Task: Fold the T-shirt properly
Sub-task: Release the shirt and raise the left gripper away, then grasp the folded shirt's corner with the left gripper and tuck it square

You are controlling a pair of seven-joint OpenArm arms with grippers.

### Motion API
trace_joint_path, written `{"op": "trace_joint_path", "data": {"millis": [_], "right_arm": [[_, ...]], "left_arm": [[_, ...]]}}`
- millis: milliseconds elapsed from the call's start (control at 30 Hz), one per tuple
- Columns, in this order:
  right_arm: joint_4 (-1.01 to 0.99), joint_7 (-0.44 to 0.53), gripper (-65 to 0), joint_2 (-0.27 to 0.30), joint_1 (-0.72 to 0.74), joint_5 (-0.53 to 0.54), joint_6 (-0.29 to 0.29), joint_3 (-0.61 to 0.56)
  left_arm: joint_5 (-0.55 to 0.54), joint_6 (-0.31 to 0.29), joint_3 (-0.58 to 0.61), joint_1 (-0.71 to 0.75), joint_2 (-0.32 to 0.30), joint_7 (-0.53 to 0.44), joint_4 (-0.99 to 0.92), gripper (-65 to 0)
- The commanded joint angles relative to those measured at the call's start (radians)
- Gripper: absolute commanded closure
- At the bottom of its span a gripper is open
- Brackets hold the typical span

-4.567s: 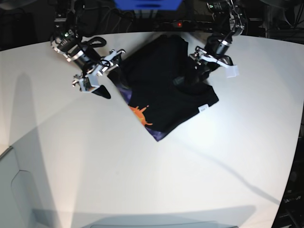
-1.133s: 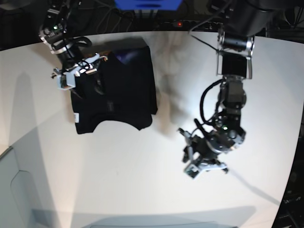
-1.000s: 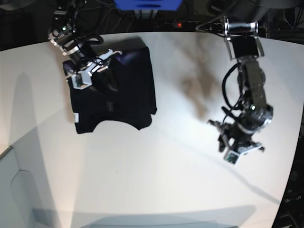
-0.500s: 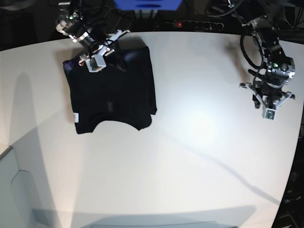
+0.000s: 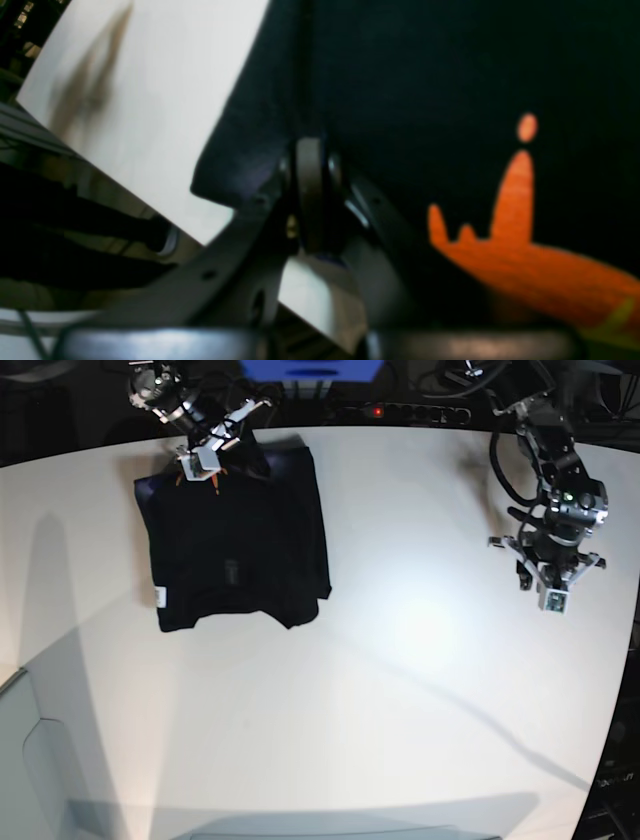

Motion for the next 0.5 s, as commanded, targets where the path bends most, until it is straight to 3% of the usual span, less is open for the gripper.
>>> {"op": "trace_joint_path", "data": {"millis": [0, 100, 233, 467], "right_arm": [[-0.012, 0.021, 0.0, -0.001, -0.009, -0.021, 0.015, -0.001], [-0.066, 0.102, 0.0, -0.004, -0.009, -0.040, 0.015, -0.001], [-0.116, 0.130, 0.0, -0.004, -0.002, -0.040, 0.015, -0.001], [-0.078, 0.179, 0.0, 0.001, -0.027, -0.038, 0.015, 0.006]], "left_arm": [[-0.010, 0.003, -0.001, -0.013, 0.013, -0.017, 0.017, -14.4], [-0.012, 0.002, 0.001, -0.044, 0.111, -0.017, 0.008, -14.4], [-0.012, 0.000, 0.016, -0.085, 0.258, -0.023, -0.075, -14.4], [-0.012, 0.005, 0.159, -0.108, 0.281, -0.026, -0.177, -14.4]]}}
